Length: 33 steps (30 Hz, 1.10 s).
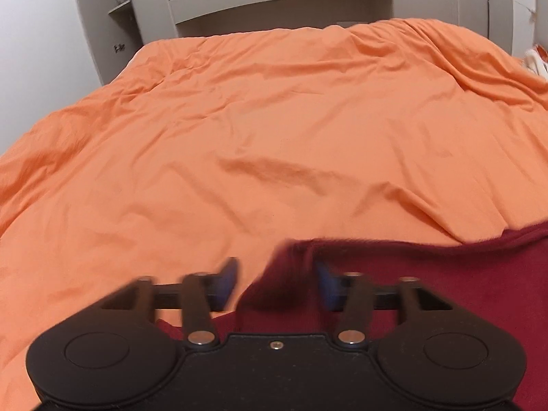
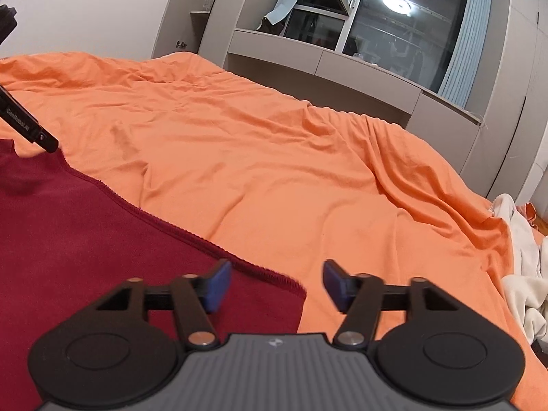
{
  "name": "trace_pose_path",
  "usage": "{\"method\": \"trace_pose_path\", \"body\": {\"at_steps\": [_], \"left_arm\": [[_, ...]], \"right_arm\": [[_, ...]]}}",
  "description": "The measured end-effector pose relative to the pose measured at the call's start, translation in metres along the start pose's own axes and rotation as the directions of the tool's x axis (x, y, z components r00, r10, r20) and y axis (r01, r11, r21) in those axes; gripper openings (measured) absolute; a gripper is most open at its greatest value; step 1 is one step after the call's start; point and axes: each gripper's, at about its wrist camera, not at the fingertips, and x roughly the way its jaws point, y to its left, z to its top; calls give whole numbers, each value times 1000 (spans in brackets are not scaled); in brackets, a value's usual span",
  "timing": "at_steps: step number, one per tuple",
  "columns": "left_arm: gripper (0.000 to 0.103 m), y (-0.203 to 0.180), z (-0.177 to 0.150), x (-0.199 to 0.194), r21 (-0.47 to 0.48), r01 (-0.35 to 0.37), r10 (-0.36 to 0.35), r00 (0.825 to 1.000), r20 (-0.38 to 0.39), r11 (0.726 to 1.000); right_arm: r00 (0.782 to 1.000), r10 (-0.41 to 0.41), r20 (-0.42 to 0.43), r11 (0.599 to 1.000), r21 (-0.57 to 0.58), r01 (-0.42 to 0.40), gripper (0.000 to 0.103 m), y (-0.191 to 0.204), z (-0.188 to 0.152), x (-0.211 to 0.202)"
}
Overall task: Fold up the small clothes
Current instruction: 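Carry the held hem with both grippers over the shirt toward the collar, then lower the hem onto the shirt and open both grippers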
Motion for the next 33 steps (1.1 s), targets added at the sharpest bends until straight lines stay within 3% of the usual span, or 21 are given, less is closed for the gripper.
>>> {"method": "trace_pose_path", "body": {"at_steps": [4, 6, 11, 17, 26, 33], "left_arm": [[92, 10, 3, -6, -46, 31, -32, 999, -11, 998], [96, 13, 2, -7, -45, 31, -31, 999, -16, 999], [99, 13, -2, 2, -19, -39, 38, 998, -54, 999], [99, 25, -12, 16, -71, -39, 31, 993, -112, 997], [102, 52, -16, -47, -172, 2, 4, 999, 37, 985], [102, 81, -42, -89, -277, 77, -47, 993, 110, 958]], "right_arm": [[1000, 12, -6, 1000, -9, -12, 94, -4, -1, -7], [1000, -16, -15, 1000, -21, 15, 98, -4, -3, -7], [993, -73, -97, 997, 16, 75, 99, -12, -16, 10], [990, -88, -114, 995, 39, 93, 102, -17, -22, 9], [993, -115, -32, 989, 87, 117, 103, -14, 0, -43], [998, -26, 66, 989, 149, 16, 103, 19, 6, -93]]}}
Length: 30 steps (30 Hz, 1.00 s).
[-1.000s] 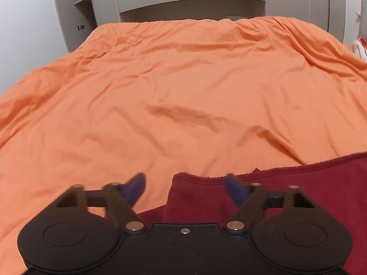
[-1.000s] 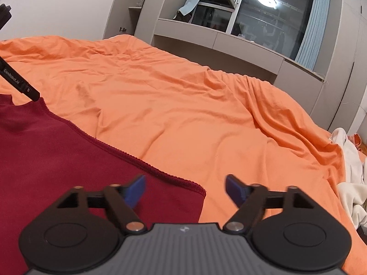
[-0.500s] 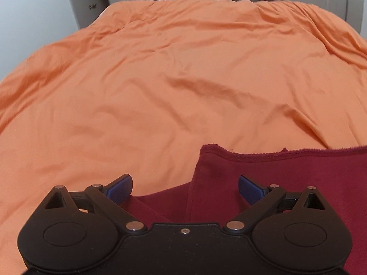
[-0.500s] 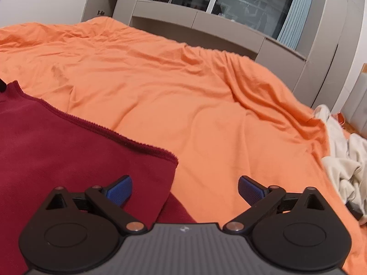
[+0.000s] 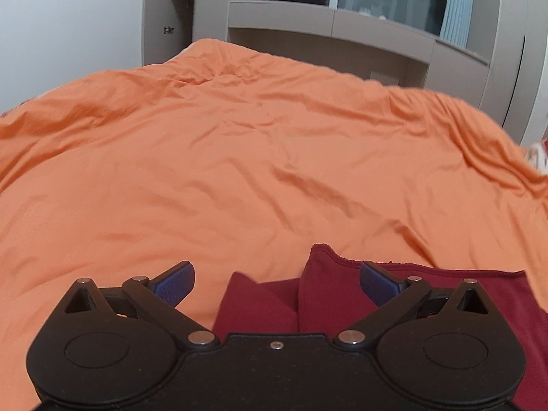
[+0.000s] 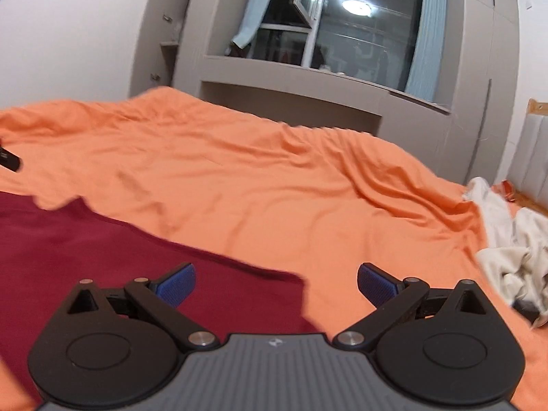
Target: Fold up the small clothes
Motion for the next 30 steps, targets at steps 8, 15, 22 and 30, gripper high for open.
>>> {"method": "trace_pose_path", "body": {"at_steps": [8, 15, 22, 30], "left_arm": [[102, 50, -24, -23, -92, 67, -62, 997, 52, 994], [102, 75, -36, -5, -153, 234, -238, 971, -10, 960], [102, 78, -44, 11, -197, 340, -360, 930, -71, 920], [102, 74, -47, -8, -244, 481, -502, 864, -30, 842]], "right_arm": [[984, 178, 4, 983, 48, -178, 103, 48, -16, -31], [983, 182, -38, 983, -26, -183, 103, 76, -29, -24], [983, 177, -53, 983, -44, -179, 103, 83, -37, -22], [980, 183, -74, 982, -36, -186, 103, 83, -41, -19]]}}
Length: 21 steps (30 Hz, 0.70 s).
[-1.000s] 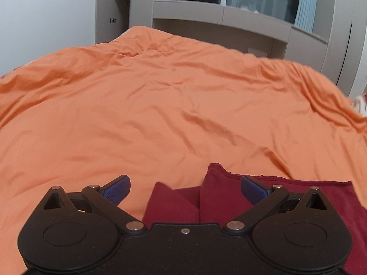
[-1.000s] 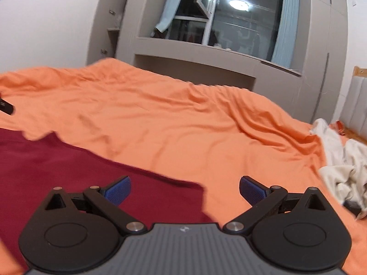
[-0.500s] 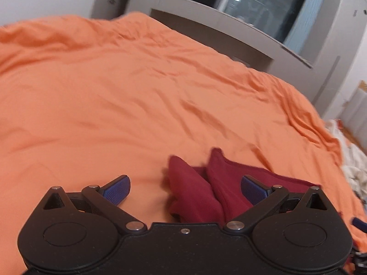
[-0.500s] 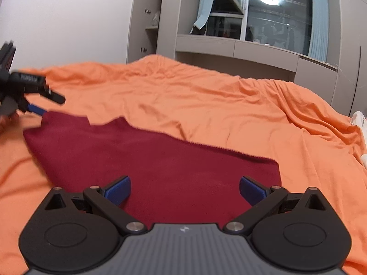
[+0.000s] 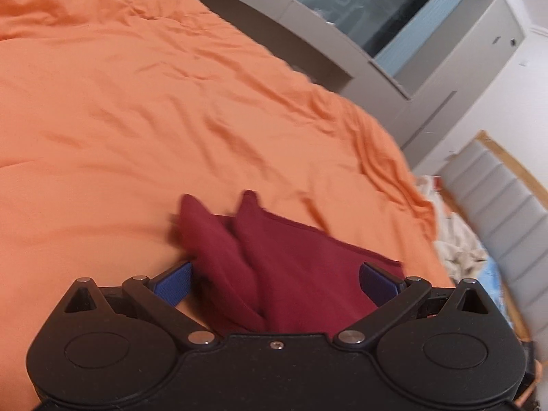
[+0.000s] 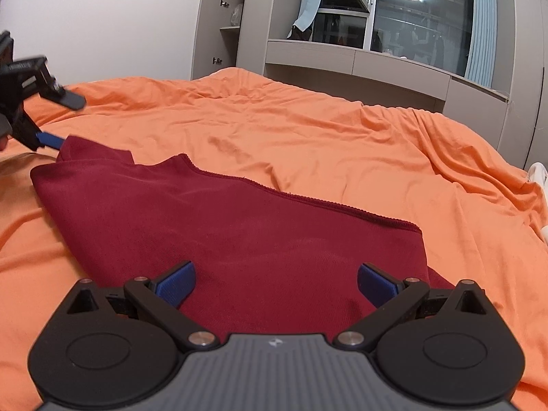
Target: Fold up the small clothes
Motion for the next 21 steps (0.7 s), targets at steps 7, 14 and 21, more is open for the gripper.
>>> {"method": "trace_pose_path", "body": {"at_steps": [7, 14, 21], "left_arm": [[102, -13, -3, -18, -8, 127, -127, 991, 40, 992], [102, -15, -11, -27, 10, 28, -29, 997, 76, 1000], [102, 7, -4, -10, -91, -93, 99, 993, 57, 991]], "right_arm": [[1000, 2, -8, 1000, 3, -2, 103, -1, 0, 3], [1000, -4, -7, 1000, -5, 4, 103, 0, -1, 5], [1000, -4, -9, 1000, -7, 4, 103, 0, -2, 6]]}}
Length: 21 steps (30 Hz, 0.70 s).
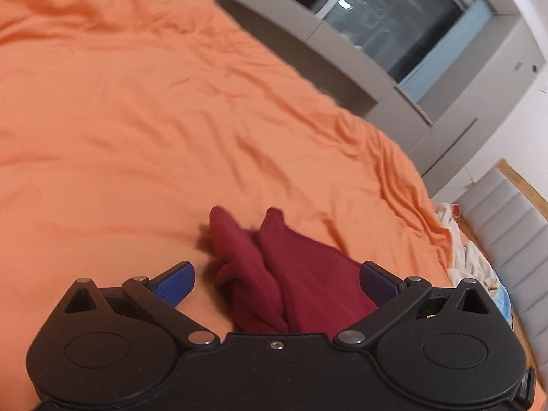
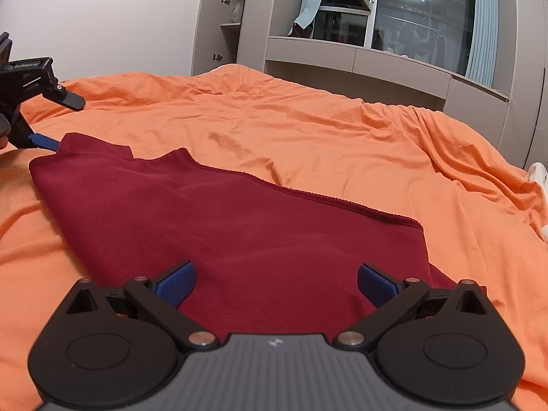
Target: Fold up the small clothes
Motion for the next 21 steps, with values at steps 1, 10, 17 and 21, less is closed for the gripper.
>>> {"method": "trace_pose_path", "body": {"at_steps": [1, 10, 17, 21], "left_arm": [[102, 1, 0, 4, -7, 6, -6, 1000, -15, 1000], [102, -13, -4, -4, 20, 214, -213, 977, -29, 977], [102, -19, -12, -22, 31, 240, -240, 971, 19, 970], [102, -26, -29, -37, 71, 161, -165, 985, 56, 984]], "right_arm": [[1000, 0, 0, 1000, 0, 0, 103, 0, 0, 0], [1000, -1, -3, 1000, -2, 1, 103, 0, -1, 0], [1000, -5, -1, 1000, -10, 5, 103, 0, -3, 0], [1000, -14, 3, 1000, -21, 14, 103, 2, -5, -1]]}}
